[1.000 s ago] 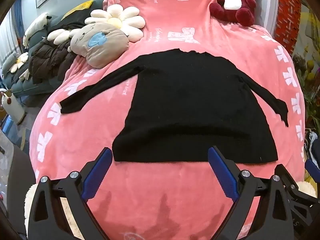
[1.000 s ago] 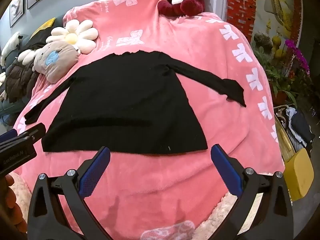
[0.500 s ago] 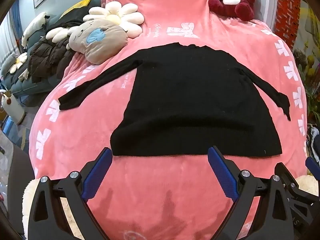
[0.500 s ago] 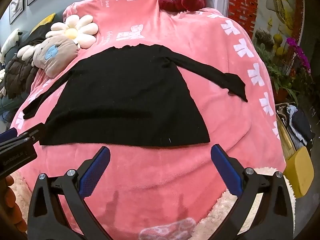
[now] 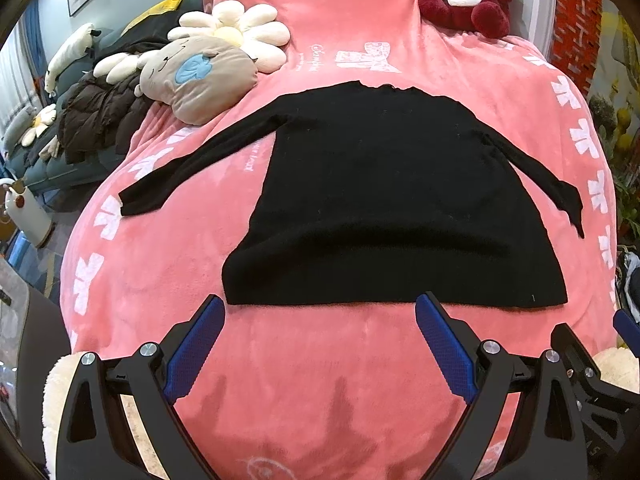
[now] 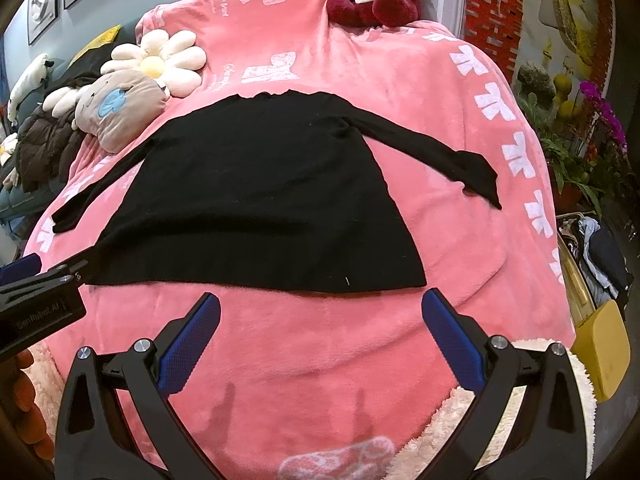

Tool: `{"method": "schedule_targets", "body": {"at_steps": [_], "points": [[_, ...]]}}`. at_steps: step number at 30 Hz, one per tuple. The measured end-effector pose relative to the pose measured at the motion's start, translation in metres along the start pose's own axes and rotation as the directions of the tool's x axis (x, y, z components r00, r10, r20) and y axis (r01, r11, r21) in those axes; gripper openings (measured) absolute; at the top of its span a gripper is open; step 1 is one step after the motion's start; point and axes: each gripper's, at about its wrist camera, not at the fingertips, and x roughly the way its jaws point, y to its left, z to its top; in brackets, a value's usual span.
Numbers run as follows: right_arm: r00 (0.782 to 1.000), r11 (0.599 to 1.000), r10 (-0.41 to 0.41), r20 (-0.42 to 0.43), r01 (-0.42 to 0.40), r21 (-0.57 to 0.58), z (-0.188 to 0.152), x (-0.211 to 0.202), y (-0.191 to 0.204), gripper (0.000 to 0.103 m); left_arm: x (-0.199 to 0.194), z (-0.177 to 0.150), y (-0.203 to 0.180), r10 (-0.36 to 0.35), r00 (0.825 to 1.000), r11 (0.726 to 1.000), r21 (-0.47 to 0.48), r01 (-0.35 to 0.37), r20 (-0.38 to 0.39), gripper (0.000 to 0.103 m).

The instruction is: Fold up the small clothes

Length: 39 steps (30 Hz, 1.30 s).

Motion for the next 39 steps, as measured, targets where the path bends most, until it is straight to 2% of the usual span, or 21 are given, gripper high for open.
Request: {"method": "schedule_targets", "body": {"at_steps": [39], "points": [[1.0, 1.0, -0.003, -0.007, 0.003, 0.005, -0.0024, 0.0053, -0.002, 0.098, 0.0022, -0.0031, -0.0021, -0.004, 1.0, 1.0, 0.008, 0.004, -0.008, 0.094]]}}
